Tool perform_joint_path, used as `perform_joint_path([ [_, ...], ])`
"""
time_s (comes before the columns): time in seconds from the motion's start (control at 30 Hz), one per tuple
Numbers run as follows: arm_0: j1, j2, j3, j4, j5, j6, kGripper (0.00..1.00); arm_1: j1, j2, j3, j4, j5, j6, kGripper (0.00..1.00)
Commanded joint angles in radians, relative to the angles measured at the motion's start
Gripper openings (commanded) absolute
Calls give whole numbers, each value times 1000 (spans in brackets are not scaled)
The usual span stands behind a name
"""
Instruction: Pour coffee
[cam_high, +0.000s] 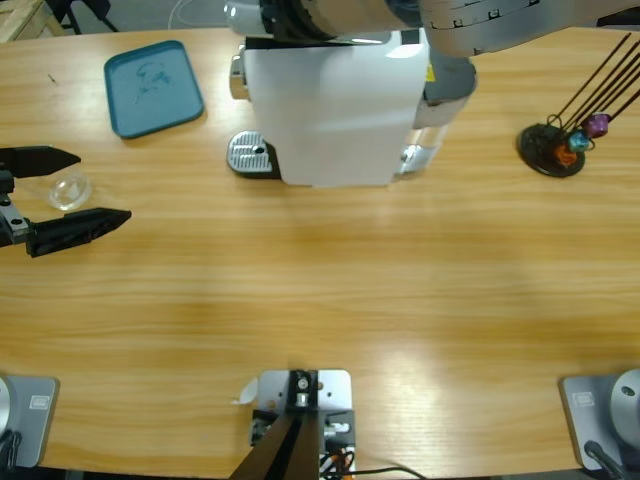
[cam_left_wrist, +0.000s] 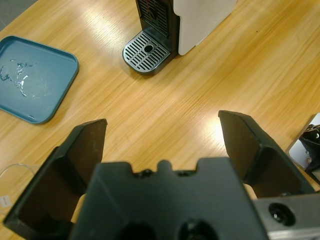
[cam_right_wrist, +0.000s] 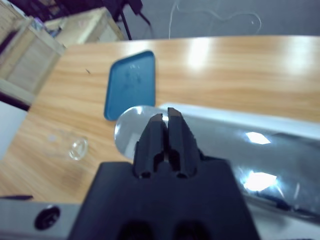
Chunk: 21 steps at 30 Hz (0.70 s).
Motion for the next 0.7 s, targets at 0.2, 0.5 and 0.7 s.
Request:
perform_joint_path([
  [0.2, 22, -20, 27, 9, 32, -8, 968, 40, 144, 80, 138, 20, -20, 0],
  [0.5, 26, -68, 40, 5, 52, -14, 968, 34, -258, 13, 109, -61, -343, 1000],
  [0.7, 26, -184, 60, 29, 156, -140, 968, 32, -484, 104, 131, 153, -395, 1000],
])
